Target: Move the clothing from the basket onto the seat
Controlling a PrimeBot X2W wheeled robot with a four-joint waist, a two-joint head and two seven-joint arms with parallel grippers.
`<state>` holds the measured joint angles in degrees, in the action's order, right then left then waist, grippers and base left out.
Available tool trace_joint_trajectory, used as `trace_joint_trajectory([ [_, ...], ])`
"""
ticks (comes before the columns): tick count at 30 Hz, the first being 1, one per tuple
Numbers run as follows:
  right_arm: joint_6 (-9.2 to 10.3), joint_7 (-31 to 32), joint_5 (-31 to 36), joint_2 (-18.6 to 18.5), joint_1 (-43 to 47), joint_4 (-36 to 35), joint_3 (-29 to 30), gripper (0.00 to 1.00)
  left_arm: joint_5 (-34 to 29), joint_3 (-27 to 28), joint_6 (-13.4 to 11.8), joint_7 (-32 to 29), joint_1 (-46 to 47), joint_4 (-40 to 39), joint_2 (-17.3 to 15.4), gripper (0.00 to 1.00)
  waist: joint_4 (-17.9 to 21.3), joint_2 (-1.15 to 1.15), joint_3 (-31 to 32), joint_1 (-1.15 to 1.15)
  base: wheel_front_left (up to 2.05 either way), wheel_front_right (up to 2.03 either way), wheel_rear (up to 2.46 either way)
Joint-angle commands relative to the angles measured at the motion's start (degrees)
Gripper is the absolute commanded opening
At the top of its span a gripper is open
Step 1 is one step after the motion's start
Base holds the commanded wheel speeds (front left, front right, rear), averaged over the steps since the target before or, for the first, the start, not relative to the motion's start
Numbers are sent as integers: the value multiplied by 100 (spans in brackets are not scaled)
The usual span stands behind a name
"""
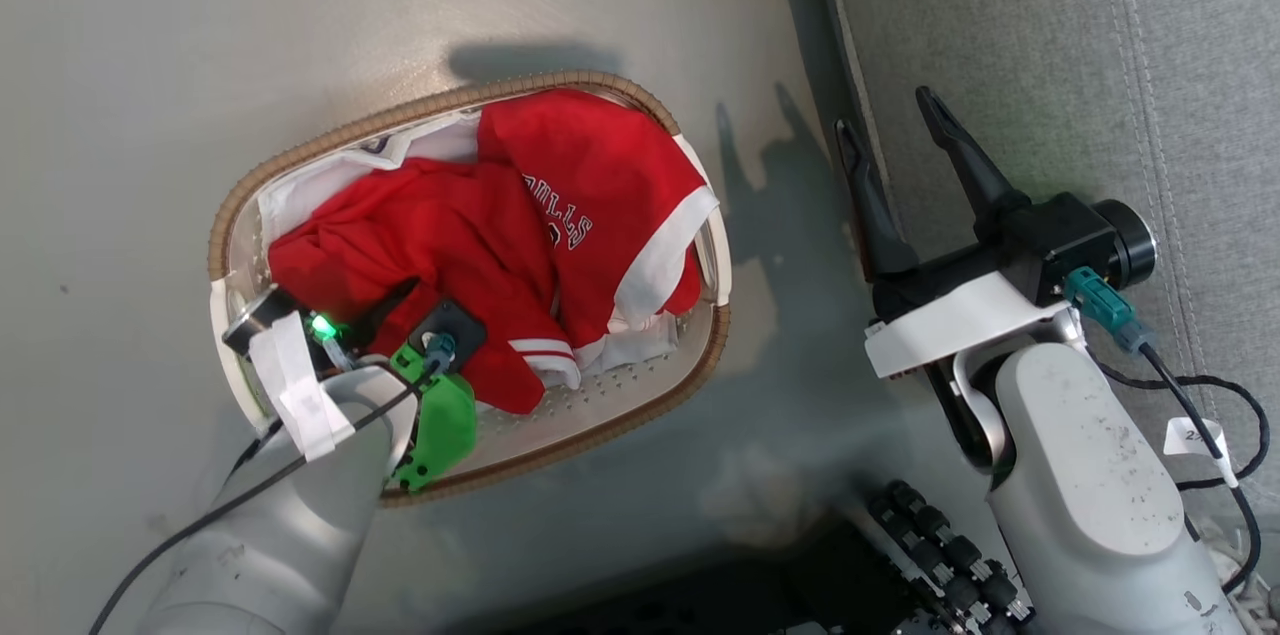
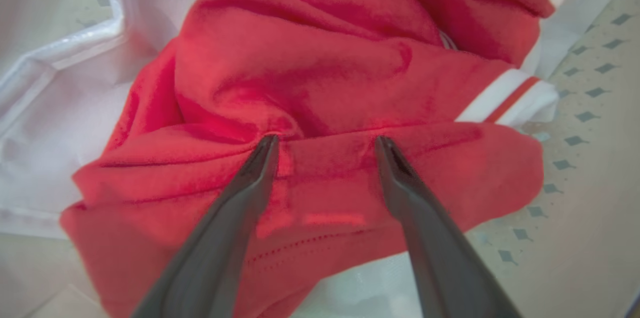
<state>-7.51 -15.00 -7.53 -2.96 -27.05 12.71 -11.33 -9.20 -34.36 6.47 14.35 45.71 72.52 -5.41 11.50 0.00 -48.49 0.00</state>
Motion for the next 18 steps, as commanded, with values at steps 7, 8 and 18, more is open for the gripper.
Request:
trace_joint_trajectory([
  [7, 4, -25, -119, -3, -209, -124, -30, 100, 145, 50, -104, -44, 473, 77, -54, 100, 80, 0, -434, 0, 0, 0, 0],
  [8, 4, -25, -138, -3, -223, -136, -29, 100, 183, 72, -115, -29, 515, 81, -47, 100, 88, 0, -484, 0, 0, 0, 0],
  [18, 4, -12, -252, -21, -315, -132, -76, 100, 380, 115, -262, 32, 769, 109, 32, 100, 129, 0, -789, 0, 0, 0, 0],
])
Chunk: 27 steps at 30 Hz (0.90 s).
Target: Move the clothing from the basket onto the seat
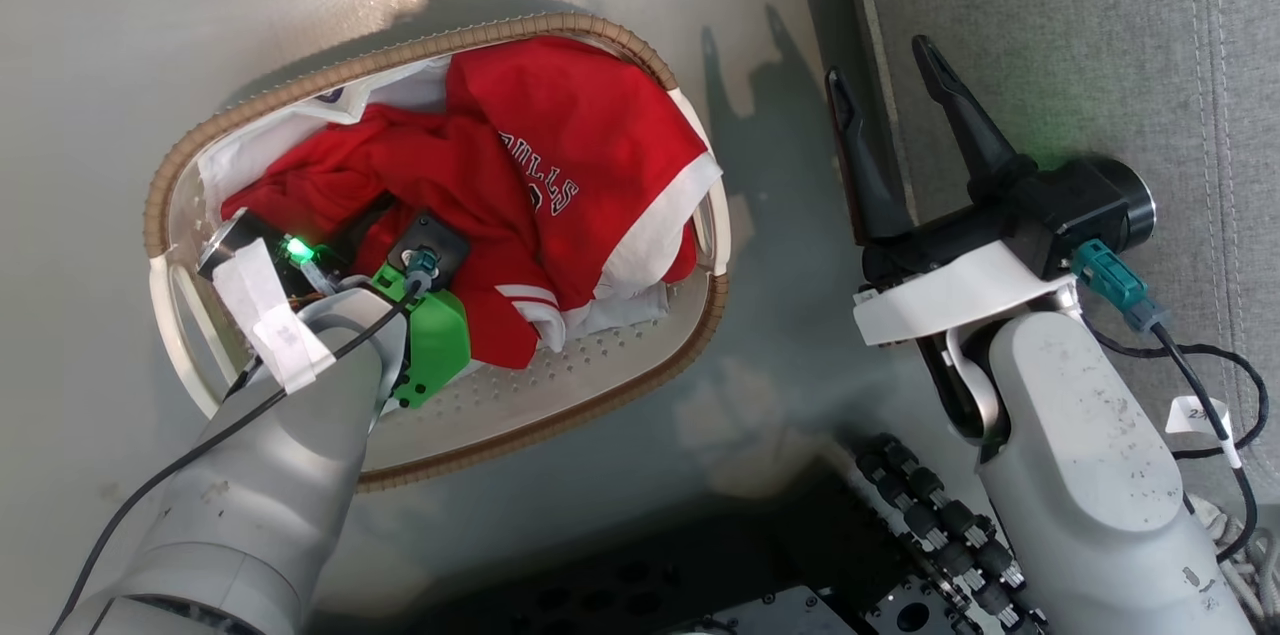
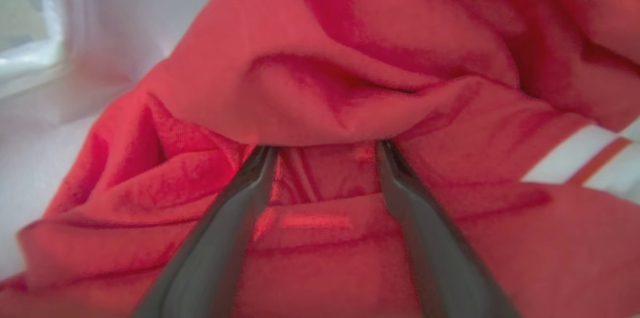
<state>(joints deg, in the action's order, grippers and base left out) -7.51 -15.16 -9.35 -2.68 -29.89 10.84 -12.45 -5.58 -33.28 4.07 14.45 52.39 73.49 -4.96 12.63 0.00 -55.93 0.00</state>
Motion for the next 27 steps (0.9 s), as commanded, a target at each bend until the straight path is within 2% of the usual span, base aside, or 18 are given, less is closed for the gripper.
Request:
trace_joint_trajectory([
  [1, 4, 3, -69, -50, -47, 46, 28, 100, 27, 0, -43, 26, 126, 12, -7, 100, 24, 0, -71, 0, 0, 0, 0],
  [9, 4, 4, -148, -57, -122, 38, -10, 100, 164, 7, -45, -211, 208, 43, -55, 100, 101, 0, -206, 0, 0, 0, 0],
  [10, 4, 4, -156, -57, -124, 49, -8, 100, 156, -4, -21, -255, 212, 45, -60, 89, 110, 0, -212, 0, 0, 0, 0],
  [11, 4, 4, -164, -59, -126, 68, -5, 100, 164, -25, 1, -286, 218, 47, -62, 49, 116, 0, -216, 0, 0, 0, 0],
  [12, 4, 4, -168, -63, -126, 84, -6, 100, 188, -26, 11, -296, 225, 48, -60, 13, 120, 0, -215, 0, 0, 0, 0],
  [13, 4, 4, -168, -64, -119, 103, -9, 100, 217, -18, 29, -353, 214, 47, -56, 0, 124, 0, -202, 0, 0, 0, 0],
  [20, 13, 2, -207, -83, -73, 185, 62, 100, 405, 3, 65, -238, 5, 43, 10, 0, 109, 0, 102, 0, 0, 0, 0],
  [27, 13, -2, -144, -63, 15, 255, 66, 100, 689, 101, 113, -13, -312, 13, 113, 0, 26, 0, 694, 0, 0, 0, 0],
])
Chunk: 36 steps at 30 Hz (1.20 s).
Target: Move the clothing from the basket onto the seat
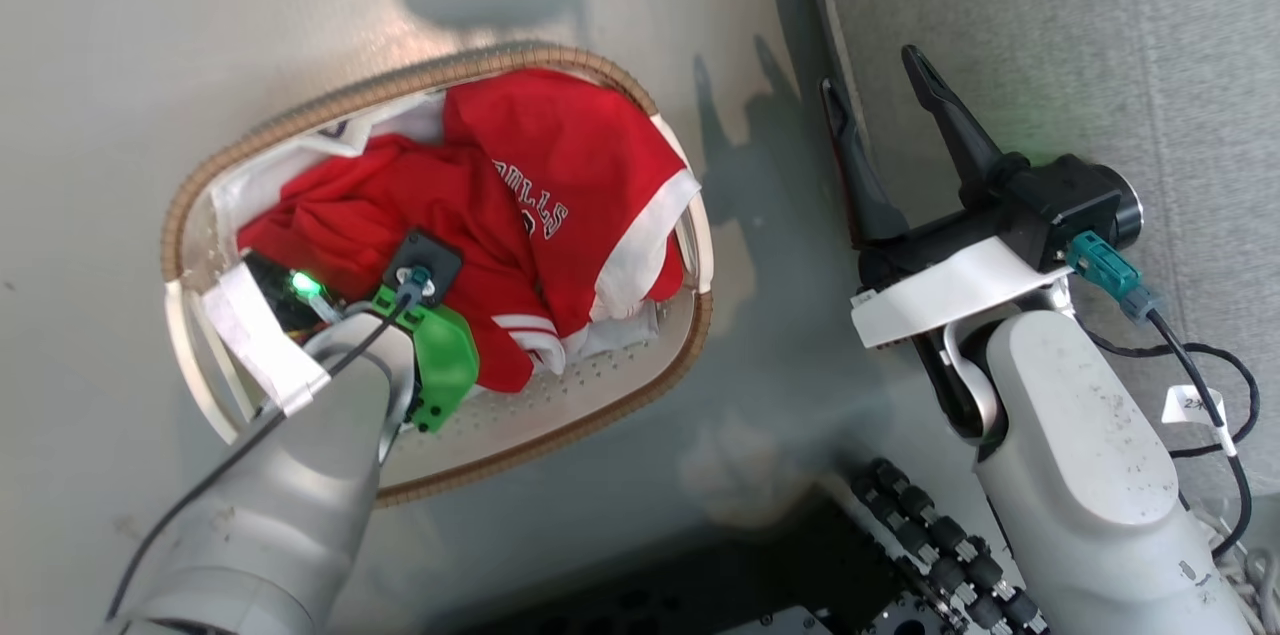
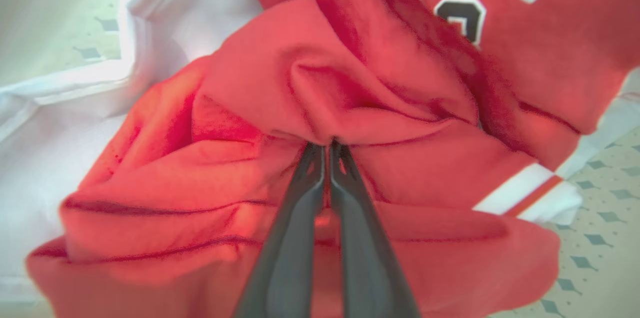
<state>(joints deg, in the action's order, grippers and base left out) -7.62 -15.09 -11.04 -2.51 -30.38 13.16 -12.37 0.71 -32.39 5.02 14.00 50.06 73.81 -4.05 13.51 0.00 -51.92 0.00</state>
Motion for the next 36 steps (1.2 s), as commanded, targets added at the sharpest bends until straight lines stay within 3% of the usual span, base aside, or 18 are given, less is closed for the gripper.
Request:
trace_joint_trajectory([
  [1, 23, -9, 38, -72, 83, 40, 59, 100, 108, 28, 25, 51, -132, -35, 35, 0, -79, 0, 380, 0, 0, 0, 0],
  [8, 18, -9, 116, -55, 307, 182, 129, 100, 408, 67, 79, 120, -615, -423, 101, 0, -238, 0, 1072, 0, 0, 0, 0],
  [22, 17, -9, 242, -95, 958, 417, 313, 100, 925, 228, 97, 122, -1894, -2334, 114, 0, -746, 0, 2489, 0, 0, 0, 0],
  [36, 17, -9, 251, -115, 1670, 524, 266, 100, 1367, 765, 52, 122, -2895, -4387, 111, 0, -1041, 0, 3730, 0, 0, 0, 0],
])
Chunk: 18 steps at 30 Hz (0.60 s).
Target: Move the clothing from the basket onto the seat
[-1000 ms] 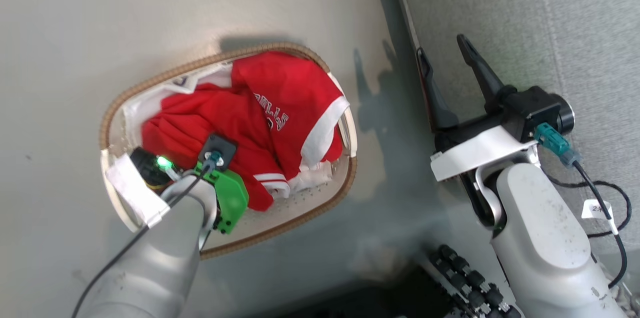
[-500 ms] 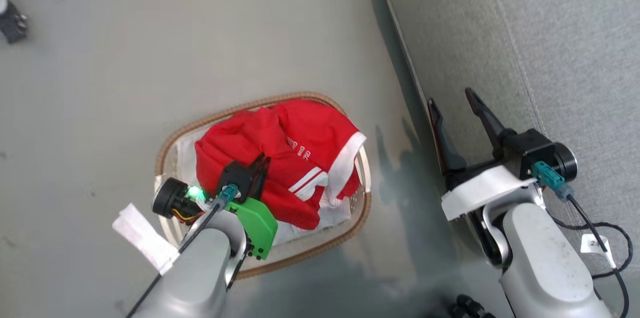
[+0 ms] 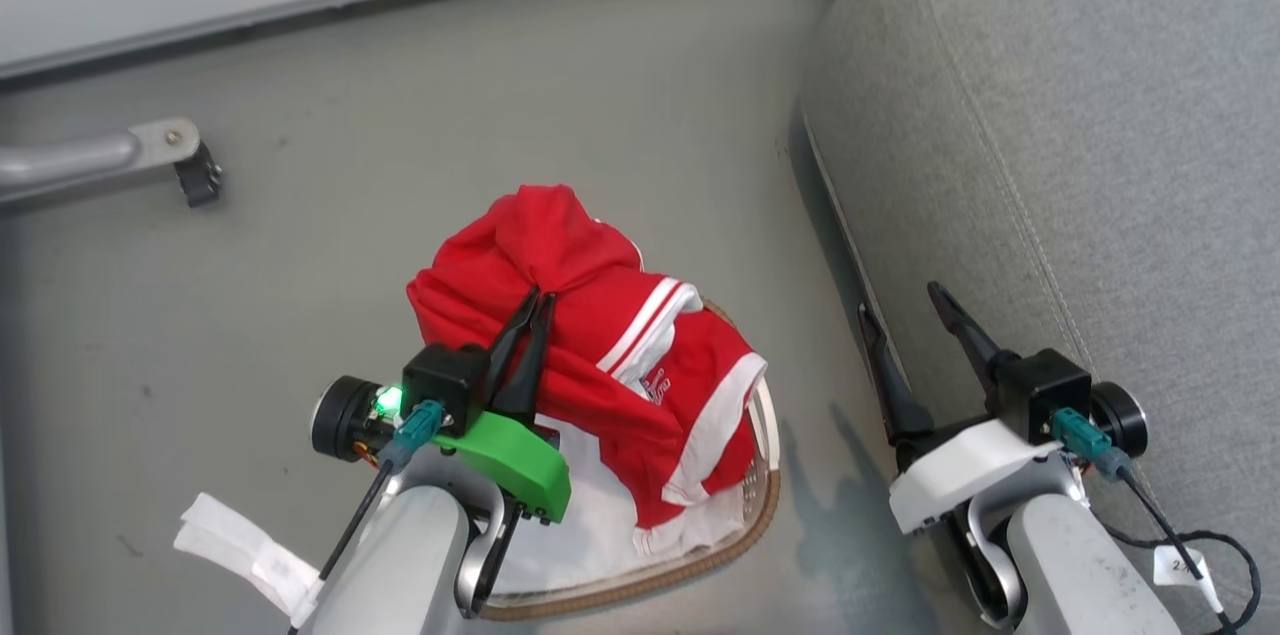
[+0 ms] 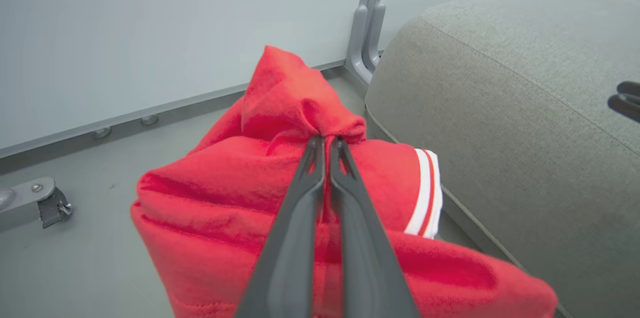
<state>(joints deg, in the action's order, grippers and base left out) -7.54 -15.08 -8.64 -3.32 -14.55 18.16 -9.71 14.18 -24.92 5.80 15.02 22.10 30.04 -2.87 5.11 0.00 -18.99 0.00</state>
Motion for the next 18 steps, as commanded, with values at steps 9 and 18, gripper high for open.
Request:
trace_joint_trajectory([
  [9, 10, -11, -17, -49, 353, 83, -216, 100, 230, 184, -14, 20, -220, -1014, -7, 0, -244, 0, 853, 0, 0, 0, 0],
  [18, 10, -11, -397, -255, 349, -29, -1223, 100, 418, 118, -20, 21, -260, -1520, -8, 0, -297, 0, 1031, 0, 0, 0, 0],
])
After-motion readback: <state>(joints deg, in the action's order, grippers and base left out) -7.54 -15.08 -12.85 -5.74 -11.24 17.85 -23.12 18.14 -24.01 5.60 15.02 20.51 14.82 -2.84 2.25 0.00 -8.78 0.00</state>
